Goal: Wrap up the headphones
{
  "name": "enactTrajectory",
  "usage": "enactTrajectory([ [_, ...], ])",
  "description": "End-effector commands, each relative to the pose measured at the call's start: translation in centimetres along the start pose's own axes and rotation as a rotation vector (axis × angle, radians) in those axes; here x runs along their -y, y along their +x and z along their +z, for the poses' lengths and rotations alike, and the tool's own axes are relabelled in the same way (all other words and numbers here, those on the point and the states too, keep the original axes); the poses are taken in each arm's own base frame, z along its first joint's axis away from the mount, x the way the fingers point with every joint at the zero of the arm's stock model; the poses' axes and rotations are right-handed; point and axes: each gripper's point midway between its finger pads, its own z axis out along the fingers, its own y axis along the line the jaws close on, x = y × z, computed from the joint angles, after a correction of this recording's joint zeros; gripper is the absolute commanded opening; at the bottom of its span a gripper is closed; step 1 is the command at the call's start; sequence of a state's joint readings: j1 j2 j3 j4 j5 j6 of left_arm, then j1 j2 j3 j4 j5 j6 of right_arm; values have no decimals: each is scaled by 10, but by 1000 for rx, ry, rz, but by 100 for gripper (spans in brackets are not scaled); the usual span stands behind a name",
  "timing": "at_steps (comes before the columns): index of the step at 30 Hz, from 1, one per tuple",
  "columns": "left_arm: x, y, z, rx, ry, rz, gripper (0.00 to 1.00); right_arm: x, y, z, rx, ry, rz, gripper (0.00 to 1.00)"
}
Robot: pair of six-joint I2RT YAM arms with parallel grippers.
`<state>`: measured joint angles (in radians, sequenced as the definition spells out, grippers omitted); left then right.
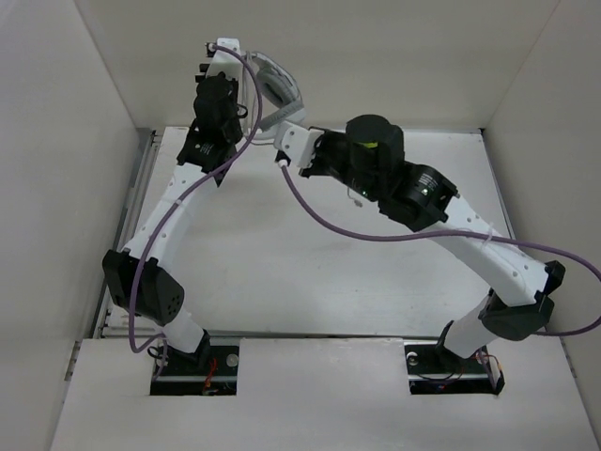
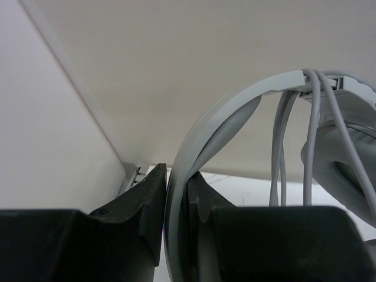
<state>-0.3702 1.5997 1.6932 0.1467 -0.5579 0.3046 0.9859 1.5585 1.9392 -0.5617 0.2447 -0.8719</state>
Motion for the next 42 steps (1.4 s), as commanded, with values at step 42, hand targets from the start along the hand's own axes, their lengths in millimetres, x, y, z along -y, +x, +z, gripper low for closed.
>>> enactTrajectory([
  [42,84,-91,-200,159,865,-171,0,149,101,19,-68,387,64,4],
])
